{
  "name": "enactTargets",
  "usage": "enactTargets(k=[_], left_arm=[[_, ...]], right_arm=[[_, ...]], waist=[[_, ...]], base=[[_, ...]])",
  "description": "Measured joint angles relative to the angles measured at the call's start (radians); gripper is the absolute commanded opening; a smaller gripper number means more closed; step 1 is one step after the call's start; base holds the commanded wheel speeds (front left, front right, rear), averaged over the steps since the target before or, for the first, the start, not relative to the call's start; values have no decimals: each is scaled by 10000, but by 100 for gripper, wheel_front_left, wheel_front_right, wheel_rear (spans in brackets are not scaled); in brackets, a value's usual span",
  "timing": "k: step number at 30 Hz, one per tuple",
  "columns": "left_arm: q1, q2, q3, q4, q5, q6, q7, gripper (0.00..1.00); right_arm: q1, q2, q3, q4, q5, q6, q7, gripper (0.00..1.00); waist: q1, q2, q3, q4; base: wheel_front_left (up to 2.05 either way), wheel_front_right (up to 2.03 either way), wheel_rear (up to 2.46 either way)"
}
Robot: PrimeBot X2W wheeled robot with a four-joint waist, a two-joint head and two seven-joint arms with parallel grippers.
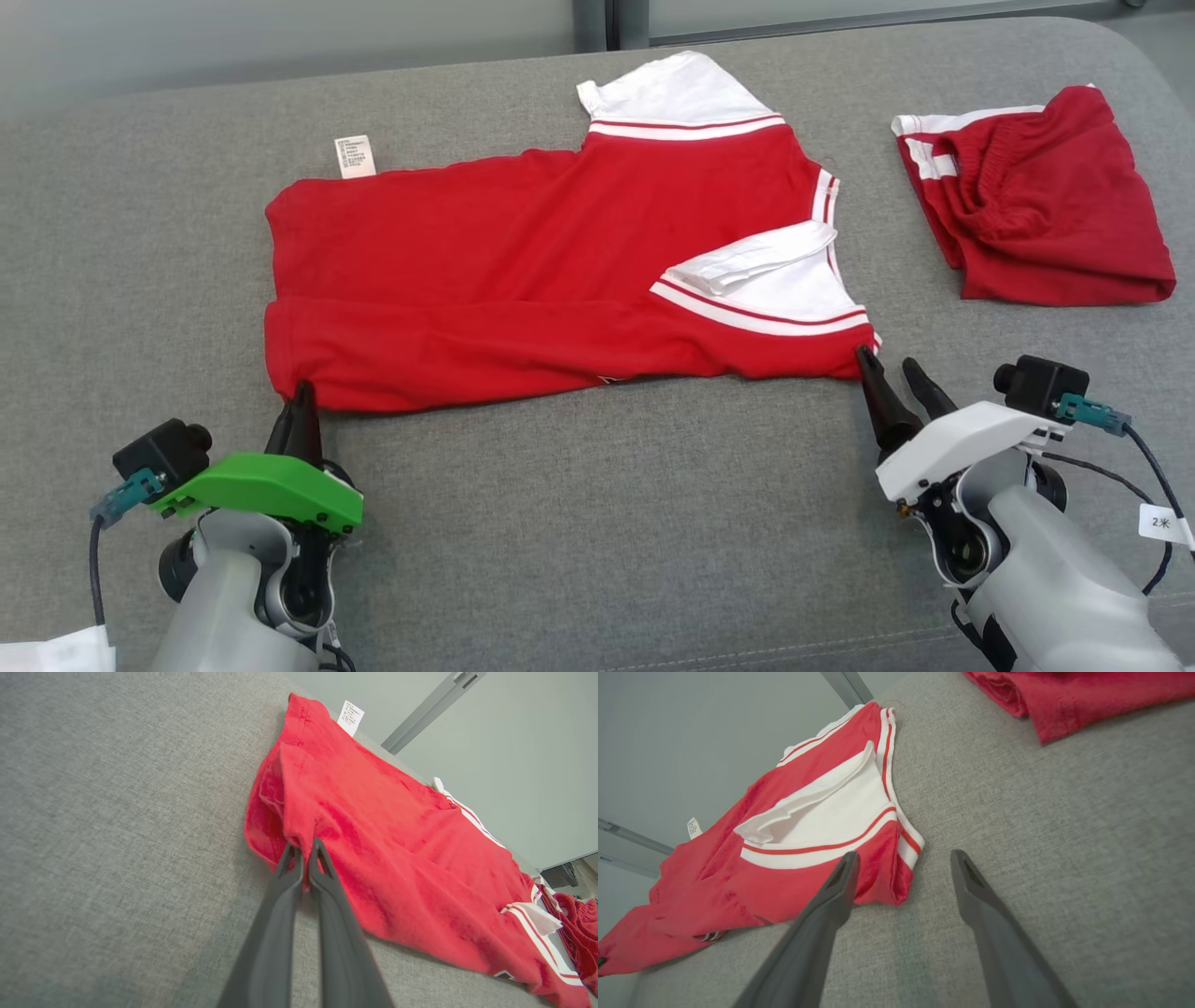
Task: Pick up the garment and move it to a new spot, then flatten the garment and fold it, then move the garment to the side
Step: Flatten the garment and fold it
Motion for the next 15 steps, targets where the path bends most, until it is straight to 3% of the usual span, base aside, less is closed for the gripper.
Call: enactTargets(k=[6,10,15], left_arm=[[1,-19,-320,-165,0,-86,-12,0],[3,-23,-431,-314,0,-86,-12,0],[12,-23,-445,-391,0,-84,-88,0]], right_arm=[[-9,119,73,309,94,0,69,98],[-131,251,59,458,192,2,102,48],[-425,320,6,736,345,2,222,37]], waist=[[0,0,15,268],[0,0,12,419],[0,0,8,478]], base=[[0,0,0],[0,0,0],[0,0,0]])
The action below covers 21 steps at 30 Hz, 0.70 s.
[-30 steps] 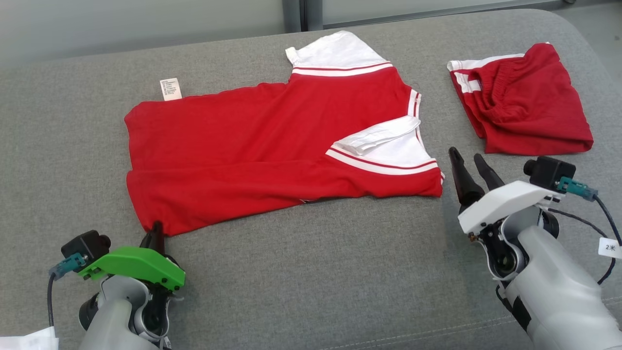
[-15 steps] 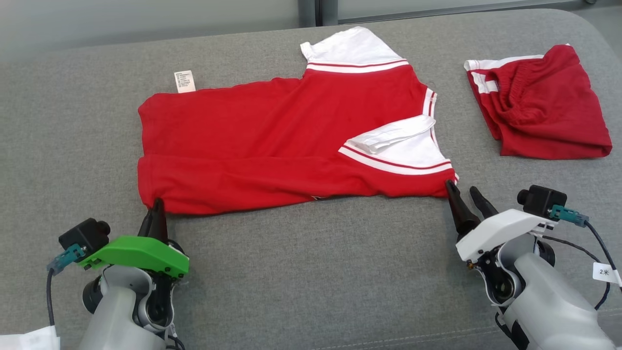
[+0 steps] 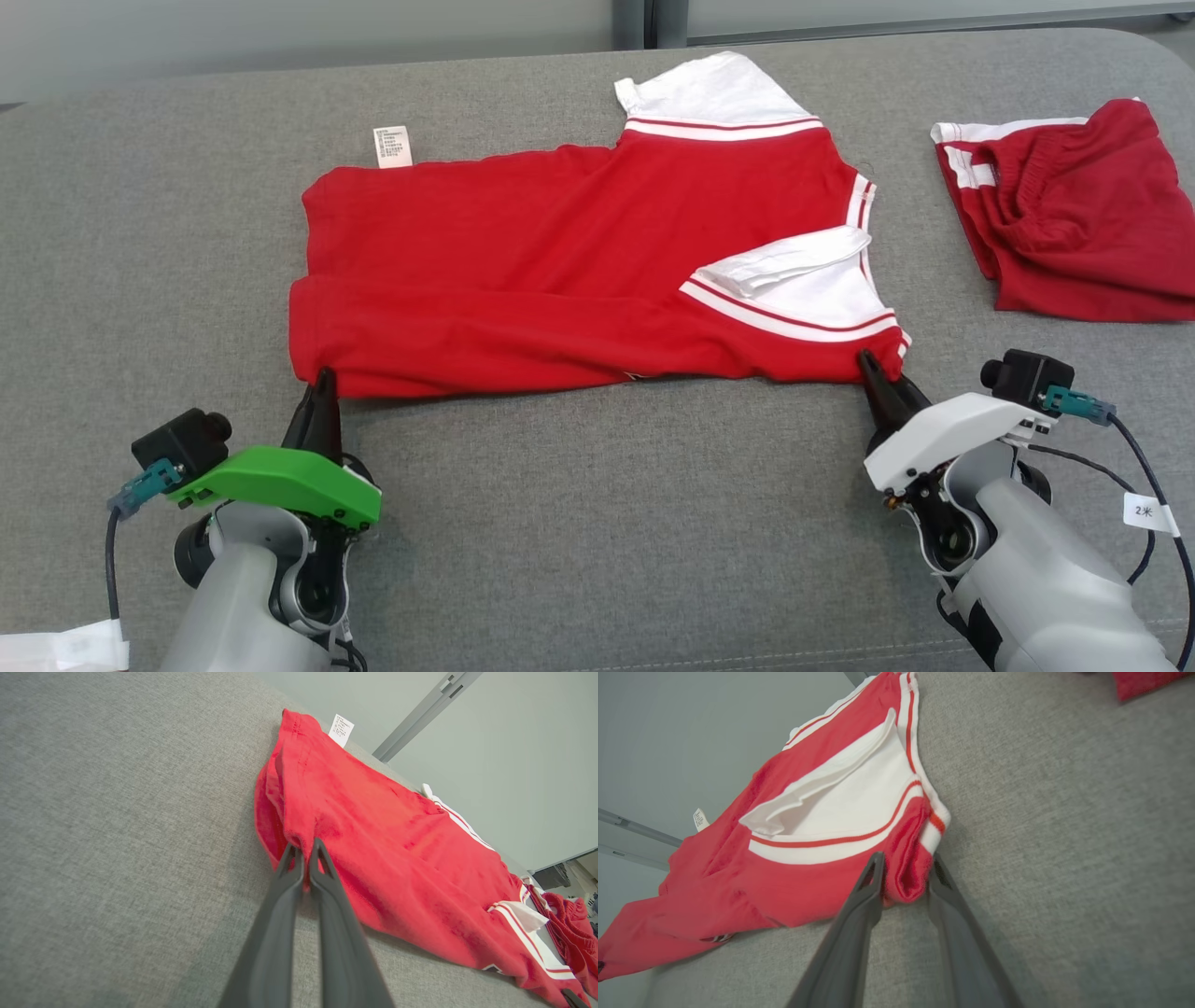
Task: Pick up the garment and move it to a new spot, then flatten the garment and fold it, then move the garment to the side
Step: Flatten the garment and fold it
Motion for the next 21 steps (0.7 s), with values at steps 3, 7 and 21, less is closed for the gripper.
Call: enactTargets(k=[3,7,21], left_arm=[[6,0,-23,-31,-10,2,-2,0],[16,-2,-63,-56,-12,2,-15,0],[938,-2,-27,-412,-12,10,-268,0]], right_arm=[[-85,-13,-4,138,4,0,0,20],[-241,-33,75,228,-2,2,-2,0],[311,-222,54,-497,242,88,-224,0]], waist=[[0,0,-10,6],[0,0,-54,-4],[0,0,-714,-124]], base=[[0,0,0],[0,0,0],[0,0,0]])
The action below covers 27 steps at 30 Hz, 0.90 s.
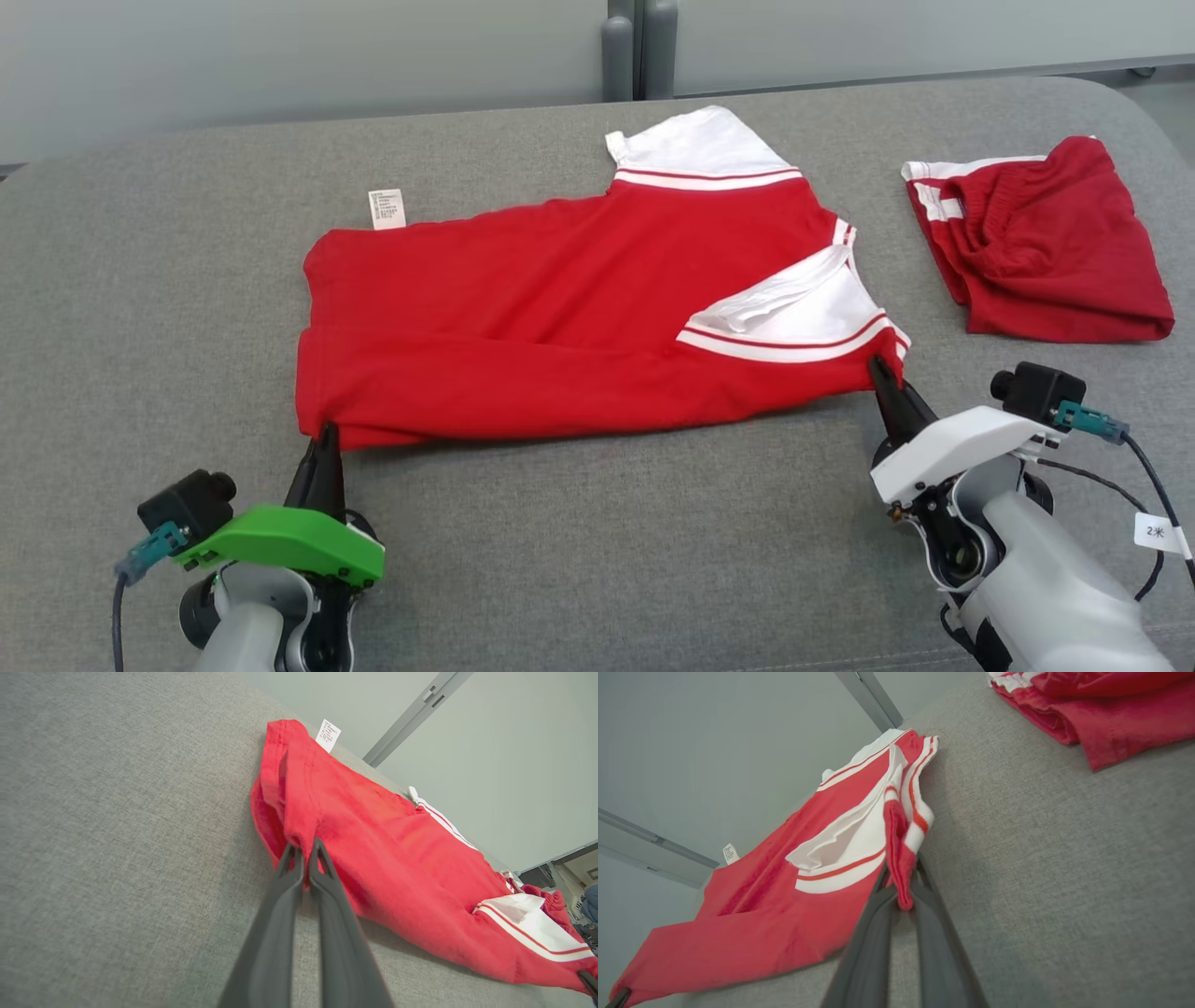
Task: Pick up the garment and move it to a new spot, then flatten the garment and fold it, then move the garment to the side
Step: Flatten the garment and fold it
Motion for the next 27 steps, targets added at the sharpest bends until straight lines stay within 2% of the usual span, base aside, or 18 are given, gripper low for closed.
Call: enactTargets(k=[8,18,27], left_arm=[[919,42,150,-591,0,100,-84,0],[2126,232,67,-1536,19,418,-75,0],[2756,242,-272,-2109,226,746,274,0]], right_arm=[[977,-77,188,-1246,221,0,-6,0],[2290,-744,35,-2345,389,2,-10,0],[3052,-1035,-44,-2683,640,-4,63,0]], waist=[[0,0,-409,-308],[0,0,-679,-900],[0,0,-639,-806]], base=[[0,0,0],[0,0,0],[0,0,0]])
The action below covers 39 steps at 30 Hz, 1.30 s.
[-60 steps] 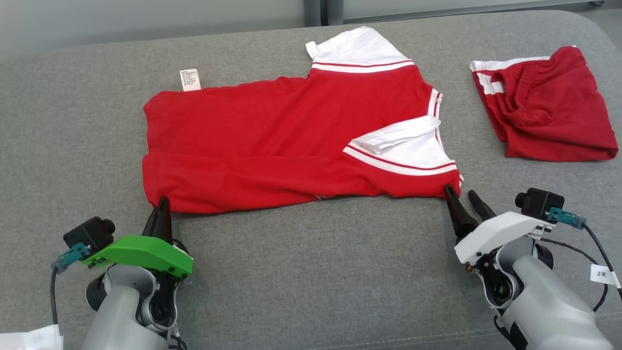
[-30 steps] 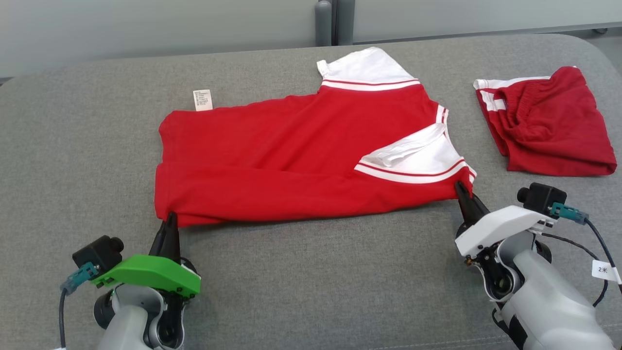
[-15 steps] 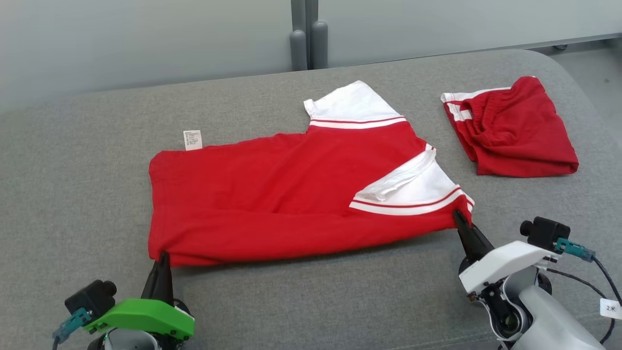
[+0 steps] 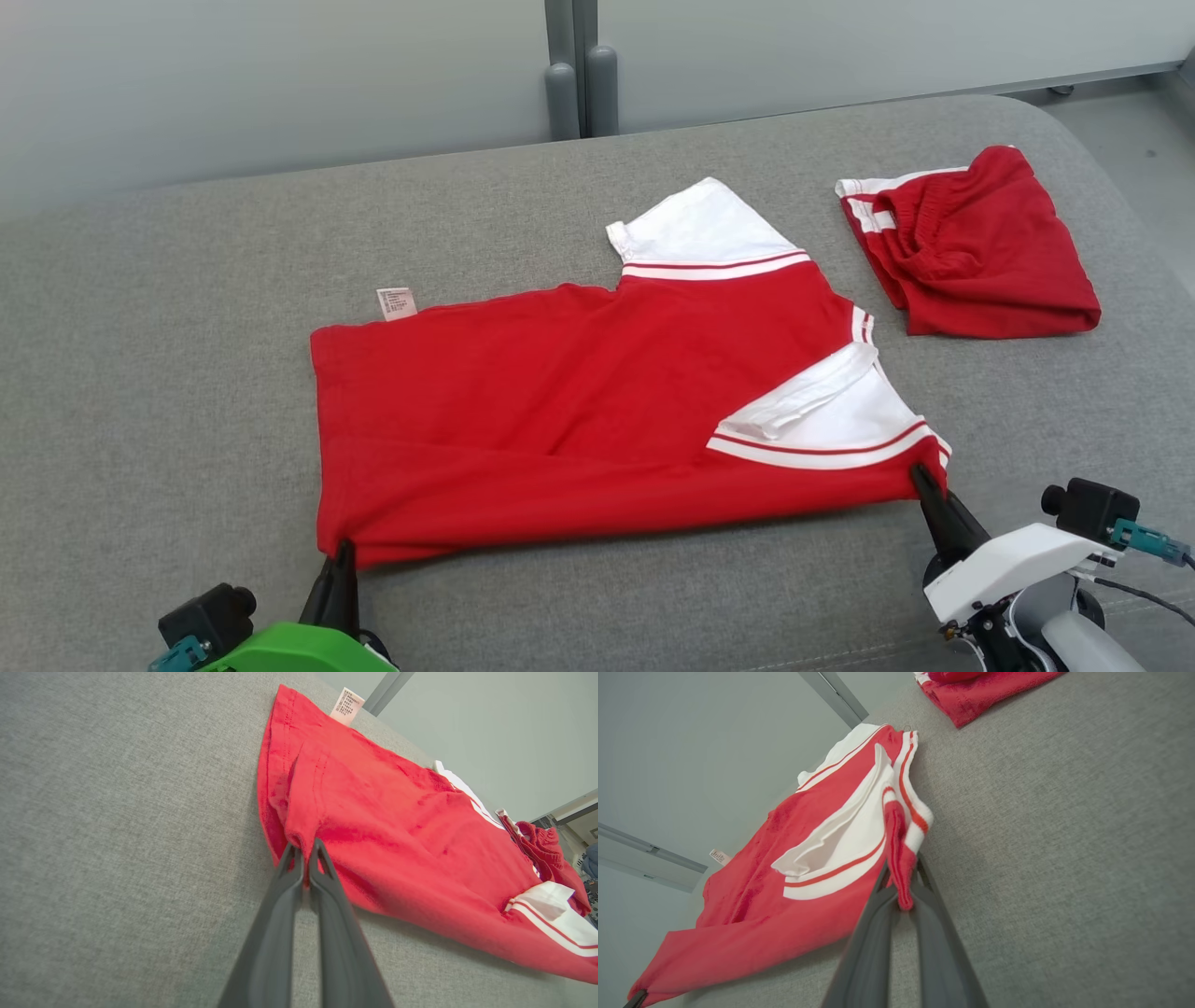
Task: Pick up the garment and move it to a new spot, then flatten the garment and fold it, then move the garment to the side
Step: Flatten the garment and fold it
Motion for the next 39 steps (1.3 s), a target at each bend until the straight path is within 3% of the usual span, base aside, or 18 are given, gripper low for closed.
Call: enactTargets(k=[11,12,13,14,15,16,22,31,39], left_arm=[[385,255,-84,-395,150,330,487,0],[414,268,-111,-468,163,353,579,28],[419,284,-125,-516,194,368,616,51],[427,299,-128,-587,234,405,617,68],[437,311,-130,-656,244,407,652,89],[455,334,-140,-696,267,410,715,100],[859,506,-75,-803,291,491,1066,100],[898,1124,443,-1524,713,593,1097,100],[-564,1647,353,-1877,1289,612,1484,100]], right_arm=[[99,-29,171,-4,-48,-274,293,0],[112,-29,169,-15,-50,-362,293,12],[133,-29,167,-31,-50,-364,293,47],[153,-29,161,-46,-50,-380,293,61],[170,-29,153,-67,-50,-439,293,87],[186,-31,140,-90,-48,-456,295,100],[405,-173,84,-138,-48,-635,384,100],[381,-1014,-173,-644,-330,-913,472,100],[-512,-1827,-378,-1292,-803,-1085,681,100]], waist=[[0,0,97,159],[0,0,109,172],[0,0,115,178],[0,0,122,181],[0,0,131,184],[0,0,139,184],[0,0,200,144],[0,0,341,83],[0,0,512,-36]], base=[[0,0,0],[0,0,0],[0,0,0],[0,0,0],[0,0,0],[0,0,0],[0,0,0],[0,0,0],[0,0,0]])
